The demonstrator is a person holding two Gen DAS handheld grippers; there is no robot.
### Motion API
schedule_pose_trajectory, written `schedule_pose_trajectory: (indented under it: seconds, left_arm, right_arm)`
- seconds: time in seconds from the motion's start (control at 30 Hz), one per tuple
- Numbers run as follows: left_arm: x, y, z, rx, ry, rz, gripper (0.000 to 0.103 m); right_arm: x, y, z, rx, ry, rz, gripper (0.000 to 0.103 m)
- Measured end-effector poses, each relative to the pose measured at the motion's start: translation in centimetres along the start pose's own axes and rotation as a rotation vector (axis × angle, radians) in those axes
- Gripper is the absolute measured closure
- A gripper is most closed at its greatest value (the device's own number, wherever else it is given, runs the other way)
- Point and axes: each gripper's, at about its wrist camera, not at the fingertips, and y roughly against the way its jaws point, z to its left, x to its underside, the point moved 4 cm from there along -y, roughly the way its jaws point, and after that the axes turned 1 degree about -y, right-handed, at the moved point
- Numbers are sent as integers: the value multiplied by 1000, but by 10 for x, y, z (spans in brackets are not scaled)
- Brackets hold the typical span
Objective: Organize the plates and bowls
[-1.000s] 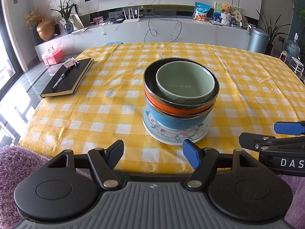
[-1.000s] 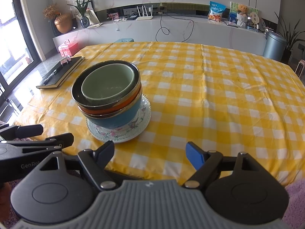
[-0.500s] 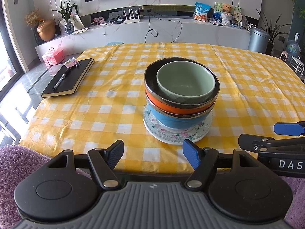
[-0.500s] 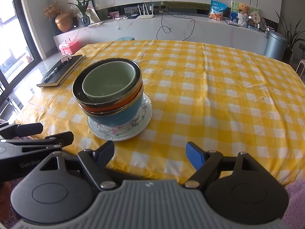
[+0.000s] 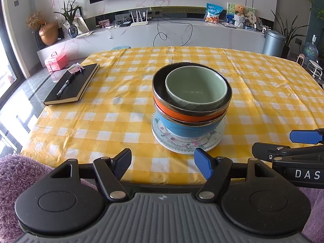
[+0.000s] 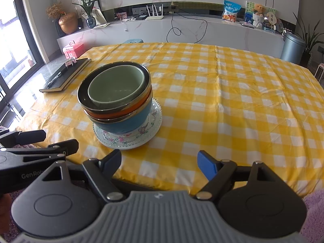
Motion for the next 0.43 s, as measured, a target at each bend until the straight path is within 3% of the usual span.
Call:
schedule_pose_trajectory:
  seconds: [0.43]
  left_arm:
    - [0,1,-2,-1,-14,-13,20]
  right_arm:
    - [0,0,0,0,-2,4,22]
